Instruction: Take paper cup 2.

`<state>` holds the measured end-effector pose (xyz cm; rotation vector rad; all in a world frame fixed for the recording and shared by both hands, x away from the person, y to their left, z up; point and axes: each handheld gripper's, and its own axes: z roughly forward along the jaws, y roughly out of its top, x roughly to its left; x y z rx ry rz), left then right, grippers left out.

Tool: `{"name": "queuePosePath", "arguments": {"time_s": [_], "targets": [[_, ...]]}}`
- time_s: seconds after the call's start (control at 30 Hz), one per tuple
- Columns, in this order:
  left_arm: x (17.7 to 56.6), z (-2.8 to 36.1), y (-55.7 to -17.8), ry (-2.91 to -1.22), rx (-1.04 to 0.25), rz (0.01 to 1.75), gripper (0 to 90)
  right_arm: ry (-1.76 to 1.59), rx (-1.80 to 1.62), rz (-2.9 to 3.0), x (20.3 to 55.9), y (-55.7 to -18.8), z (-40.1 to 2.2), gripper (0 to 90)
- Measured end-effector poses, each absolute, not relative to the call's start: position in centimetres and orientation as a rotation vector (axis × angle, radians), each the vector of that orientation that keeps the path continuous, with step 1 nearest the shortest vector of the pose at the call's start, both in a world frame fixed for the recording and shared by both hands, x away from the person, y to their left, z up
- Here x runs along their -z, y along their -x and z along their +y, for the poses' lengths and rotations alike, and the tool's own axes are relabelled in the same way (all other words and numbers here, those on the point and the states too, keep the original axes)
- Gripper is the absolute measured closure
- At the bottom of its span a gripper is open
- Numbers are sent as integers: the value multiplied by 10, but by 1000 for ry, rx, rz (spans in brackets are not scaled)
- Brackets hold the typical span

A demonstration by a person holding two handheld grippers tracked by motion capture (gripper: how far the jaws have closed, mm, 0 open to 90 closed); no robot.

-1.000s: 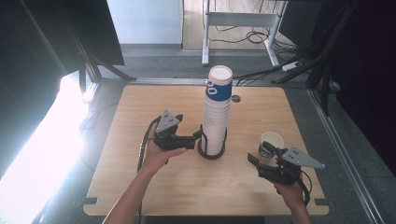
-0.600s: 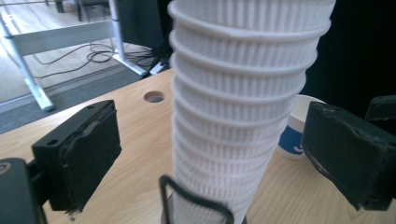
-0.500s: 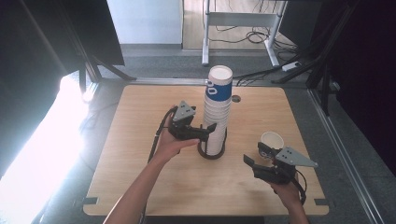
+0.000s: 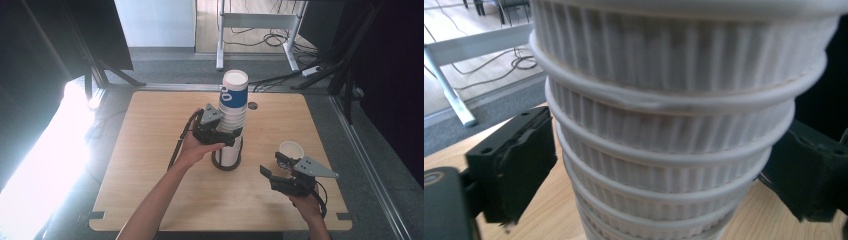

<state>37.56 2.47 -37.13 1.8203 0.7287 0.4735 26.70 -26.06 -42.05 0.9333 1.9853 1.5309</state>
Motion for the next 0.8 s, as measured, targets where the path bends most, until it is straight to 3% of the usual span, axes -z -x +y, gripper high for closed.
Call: {"name": "queuePosePath", "arguments": {"time_s": [0.07, 0.27, 0.8], "targets": [[371, 24, -374, -1819, -486, 713, 118, -918, -1523, 1995, 419, -269, -259, 258], [372, 24, -374, -1815, -495, 704, 125, -884, -1542, 2014, 404, -277, -258, 258], [372, 26, -373, -1821, -492, 701, 127, -751, -1675, 2123, 321, -329, -258, 256]]}}
